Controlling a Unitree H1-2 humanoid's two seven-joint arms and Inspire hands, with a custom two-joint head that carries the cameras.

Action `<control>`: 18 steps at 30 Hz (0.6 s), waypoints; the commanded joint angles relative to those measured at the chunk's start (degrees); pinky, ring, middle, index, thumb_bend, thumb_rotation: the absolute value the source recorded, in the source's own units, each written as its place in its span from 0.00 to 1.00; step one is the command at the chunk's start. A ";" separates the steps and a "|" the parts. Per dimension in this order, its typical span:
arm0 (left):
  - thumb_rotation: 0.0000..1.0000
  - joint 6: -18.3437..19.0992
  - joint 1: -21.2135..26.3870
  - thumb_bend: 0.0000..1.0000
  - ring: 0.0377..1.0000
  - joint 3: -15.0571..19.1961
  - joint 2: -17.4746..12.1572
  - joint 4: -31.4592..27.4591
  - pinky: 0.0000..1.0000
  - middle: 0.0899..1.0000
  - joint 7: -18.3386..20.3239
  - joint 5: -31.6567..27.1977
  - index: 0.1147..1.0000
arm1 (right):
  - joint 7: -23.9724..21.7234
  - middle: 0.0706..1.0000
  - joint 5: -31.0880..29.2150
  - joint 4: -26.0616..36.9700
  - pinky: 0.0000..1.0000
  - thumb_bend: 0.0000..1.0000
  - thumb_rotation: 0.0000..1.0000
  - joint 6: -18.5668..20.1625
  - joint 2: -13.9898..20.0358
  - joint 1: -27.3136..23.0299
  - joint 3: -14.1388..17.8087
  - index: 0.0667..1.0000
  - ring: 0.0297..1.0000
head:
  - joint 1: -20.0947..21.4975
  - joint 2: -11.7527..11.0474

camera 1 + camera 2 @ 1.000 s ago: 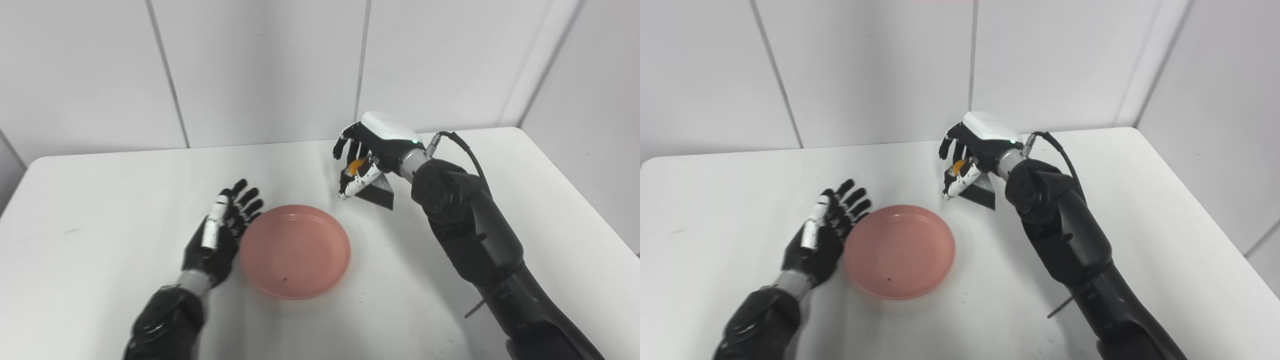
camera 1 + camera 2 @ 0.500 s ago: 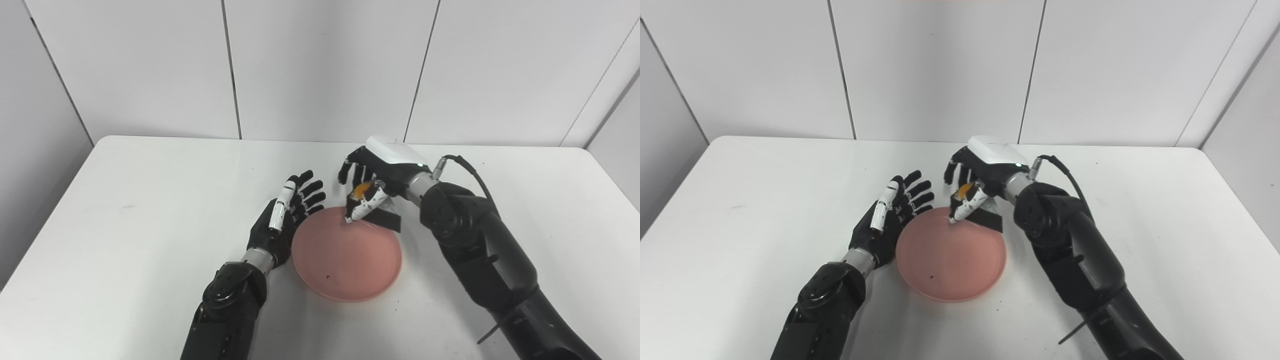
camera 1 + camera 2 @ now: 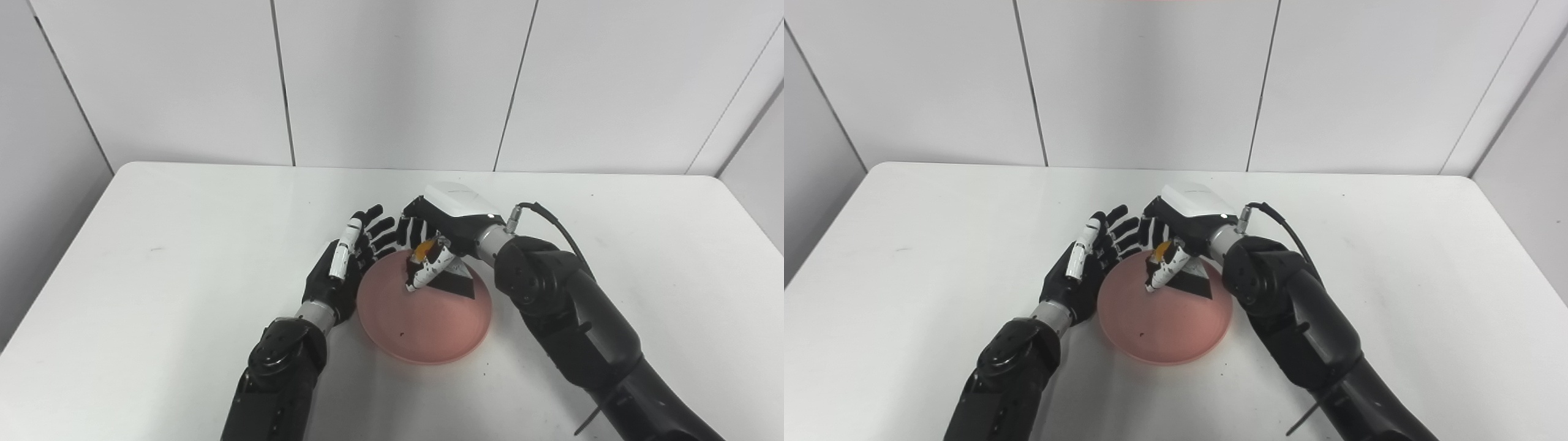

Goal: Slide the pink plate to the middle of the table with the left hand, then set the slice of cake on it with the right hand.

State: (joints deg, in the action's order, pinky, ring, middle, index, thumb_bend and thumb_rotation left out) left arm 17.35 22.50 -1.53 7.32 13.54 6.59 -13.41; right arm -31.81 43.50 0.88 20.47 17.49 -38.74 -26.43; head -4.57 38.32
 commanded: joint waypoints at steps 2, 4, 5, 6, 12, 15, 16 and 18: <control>1.00 4.20 -1.61 0.36 0.87 0.36 -0.01 0.89 0.87 0.88 -1.69 0.78 0.89 | 0.58 0.43 0.29 2.04 0.28 0.53 0.00 -1.31 -0.20 -1.04 -0.09 0.46 0.34 | 0.08 0.13; 1.00 4.23 -1.67 0.36 0.87 0.40 -0.06 0.74 0.86 0.88 -1.67 0.70 0.88 | 0.96 0.44 0.57 1.78 0.28 0.53 0.00 -1.32 -0.30 -0.55 -0.45 0.45 0.34 | 0.27 0.32; 1.00 4.17 -1.69 0.36 0.88 0.33 -0.17 0.71 0.86 0.88 -1.55 0.70 0.88 | 1.16 0.40 0.76 1.55 0.30 0.52 0.00 -1.33 -0.33 -0.30 -0.65 0.47 0.36 | 0.37 0.43; 1.00 4.28 -1.74 0.36 0.88 0.28 -0.25 0.52 0.86 0.88 -1.41 0.61 0.88 | 1.27 0.39 0.87 1.28 0.34 0.52 0.00 -1.32 -0.37 -0.09 -0.79 0.48 0.39 | 0.37 0.43; 1.00 5.34 -2.00 0.37 0.89 0.43 -0.46 -0.53 0.88 0.90 -0.89 -0.08 0.90 | 4.03 0.40 -0.61 -0.24 0.35 0.52 0.00 -4.01 -0.38 2.26 -0.08 0.49 0.42 | 0.74 0.82; 1.00 5.67 -2.09 0.37 0.89 0.47 -0.43 -0.90 0.88 0.89 -0.98 0.08 0.89 | 4.14 0.38 -1.68 -0.80 0.33 0.52 0.00 -4.03 -0.49 3.26 0.29 0.50 0.40 | 0.75 0.88; 1.00 5.67 -2.09 0.37 0.89 0.47 -0.43 -0.90 0.88 0.89 -0.96 0.11 0.89 | 4.31 0.38 -1.92 -0.95 0.33 0.52 0.00 -4.13 -0.52 3.45 0.36 0.50 0.39 | 0.75 0.88; 1.00 5.58 -2.10 0.37 0.89 0.34 -0.52 -0.93 0.88 0.89 -0.79 0.21 0.90 | 5.57 0.37 -2.24 -1.08 0.32 0.52 0.00 -4.77 -0.66 4.30 0.48 0.50 0.38 | 0.77 0.98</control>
State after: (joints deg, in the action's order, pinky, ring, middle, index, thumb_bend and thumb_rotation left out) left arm 19.61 21.73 -1.40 7.17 11.54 6.34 -13.48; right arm -27.96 41.54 -0.93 18.13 17.02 -33.60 -26.62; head -3.78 39.29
